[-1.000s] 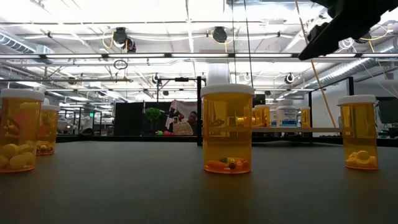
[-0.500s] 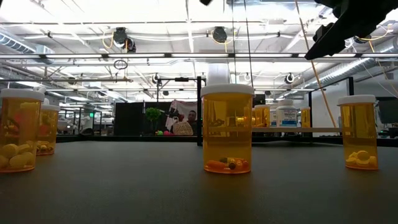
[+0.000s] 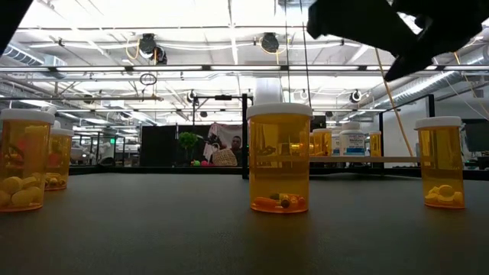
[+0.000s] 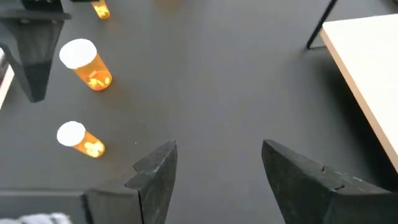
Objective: Pick and place medicine bottles onto shelf by color
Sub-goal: Put the small orange pill bottle on the shelf
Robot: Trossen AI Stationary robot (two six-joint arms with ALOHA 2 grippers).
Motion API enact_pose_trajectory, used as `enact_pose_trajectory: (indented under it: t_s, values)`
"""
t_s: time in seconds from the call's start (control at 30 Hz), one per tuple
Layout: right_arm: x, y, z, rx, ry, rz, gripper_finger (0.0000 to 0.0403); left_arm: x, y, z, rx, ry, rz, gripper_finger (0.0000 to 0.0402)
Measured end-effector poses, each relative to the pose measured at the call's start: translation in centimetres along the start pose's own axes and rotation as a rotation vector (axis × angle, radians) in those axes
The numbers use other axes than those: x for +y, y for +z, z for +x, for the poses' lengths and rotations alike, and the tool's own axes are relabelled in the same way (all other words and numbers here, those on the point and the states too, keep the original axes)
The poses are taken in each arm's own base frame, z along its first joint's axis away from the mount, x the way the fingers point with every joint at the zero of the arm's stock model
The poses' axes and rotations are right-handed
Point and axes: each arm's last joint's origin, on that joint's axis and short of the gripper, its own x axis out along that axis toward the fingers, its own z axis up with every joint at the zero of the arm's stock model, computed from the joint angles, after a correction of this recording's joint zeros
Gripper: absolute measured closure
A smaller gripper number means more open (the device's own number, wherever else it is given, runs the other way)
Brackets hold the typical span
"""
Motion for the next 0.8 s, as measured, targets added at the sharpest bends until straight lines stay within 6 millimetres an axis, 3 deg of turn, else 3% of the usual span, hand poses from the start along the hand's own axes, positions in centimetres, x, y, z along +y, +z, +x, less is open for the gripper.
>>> enact_pose_trajectory:
  t_s: [0.8]
  values:
    - [-0.3,-0.2,-0.4,-0.007,-0.025,0.023,0.0172,2.4,-1.9,3.1,-0.008,0.032,0.033,0.0151]
